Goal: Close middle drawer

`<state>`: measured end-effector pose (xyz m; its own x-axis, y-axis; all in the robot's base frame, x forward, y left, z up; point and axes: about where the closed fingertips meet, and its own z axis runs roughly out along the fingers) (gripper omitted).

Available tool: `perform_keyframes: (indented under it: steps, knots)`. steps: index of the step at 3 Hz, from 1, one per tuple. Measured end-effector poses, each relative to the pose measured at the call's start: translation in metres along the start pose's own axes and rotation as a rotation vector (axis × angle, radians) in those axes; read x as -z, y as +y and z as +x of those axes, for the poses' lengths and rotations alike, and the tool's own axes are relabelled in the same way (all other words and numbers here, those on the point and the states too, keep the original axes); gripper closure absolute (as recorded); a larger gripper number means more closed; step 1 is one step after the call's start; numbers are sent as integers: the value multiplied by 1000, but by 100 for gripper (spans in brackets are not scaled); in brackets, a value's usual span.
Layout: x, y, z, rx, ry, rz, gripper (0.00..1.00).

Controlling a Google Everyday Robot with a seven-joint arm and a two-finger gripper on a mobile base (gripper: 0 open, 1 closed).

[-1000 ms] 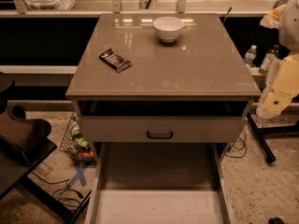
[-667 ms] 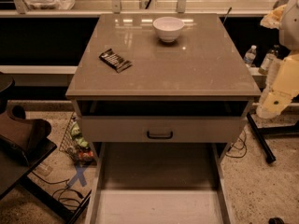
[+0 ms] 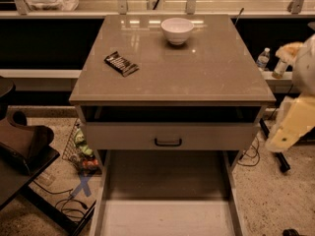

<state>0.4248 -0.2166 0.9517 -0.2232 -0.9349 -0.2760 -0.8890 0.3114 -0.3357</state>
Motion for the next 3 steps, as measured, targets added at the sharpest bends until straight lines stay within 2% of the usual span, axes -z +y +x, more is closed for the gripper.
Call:
perform_keyframes:
  steps: [1,2,3]
  knots:
    - [-42,33,30,-19,-63,-6,0]
    - [-120,93,84,-67,-165,-21,0]
    - [-158,128,115,-59,-201,-27,0]
